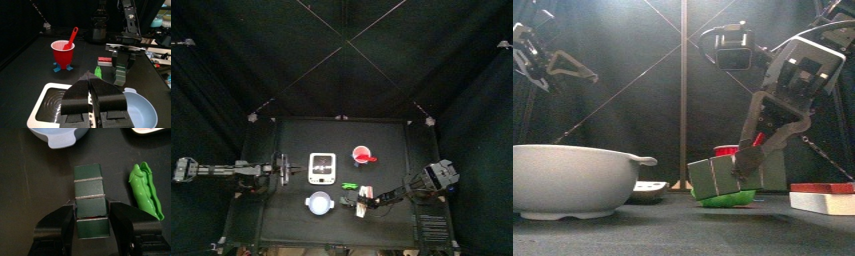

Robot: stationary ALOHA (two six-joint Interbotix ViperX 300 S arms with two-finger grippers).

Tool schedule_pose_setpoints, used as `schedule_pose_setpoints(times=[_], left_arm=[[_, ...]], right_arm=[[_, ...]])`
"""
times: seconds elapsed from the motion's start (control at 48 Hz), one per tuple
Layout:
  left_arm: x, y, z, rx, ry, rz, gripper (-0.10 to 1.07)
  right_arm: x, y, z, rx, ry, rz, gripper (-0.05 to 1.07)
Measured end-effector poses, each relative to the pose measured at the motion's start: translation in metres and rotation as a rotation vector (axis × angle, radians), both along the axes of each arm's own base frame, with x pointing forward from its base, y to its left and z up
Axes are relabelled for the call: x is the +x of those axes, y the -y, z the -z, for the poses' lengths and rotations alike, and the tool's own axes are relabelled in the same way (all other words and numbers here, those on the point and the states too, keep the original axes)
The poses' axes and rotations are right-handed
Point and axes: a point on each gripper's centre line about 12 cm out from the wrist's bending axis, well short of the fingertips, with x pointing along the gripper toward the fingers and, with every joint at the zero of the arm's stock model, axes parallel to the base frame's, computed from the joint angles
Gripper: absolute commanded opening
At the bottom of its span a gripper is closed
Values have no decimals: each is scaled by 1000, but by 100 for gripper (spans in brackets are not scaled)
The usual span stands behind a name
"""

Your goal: Place green sushi below peas

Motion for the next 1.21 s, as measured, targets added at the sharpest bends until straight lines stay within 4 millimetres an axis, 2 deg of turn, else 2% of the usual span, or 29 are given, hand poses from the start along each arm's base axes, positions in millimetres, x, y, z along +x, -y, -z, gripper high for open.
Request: schedule_pose_setpoints(times=[0.25, 0.542, 0.792, 1.208], left_arm=[[0, 0, 0, 0, 0, 0, 32], [0, 0, 0, 0, -2, 0, 32], [0, 0, 0, 0, -2, 0, 32], [0, 0, 0, 0, 0, 0, 32]], right_arm=[[1, -2, 0, 4, 5, -23, 84], [-1, -1, 2, 8, 0, -34, 98], [-3, 3, 4, 1, -6, -26, 98], [-3, 4, -5, 6, 14, -22, 98]])
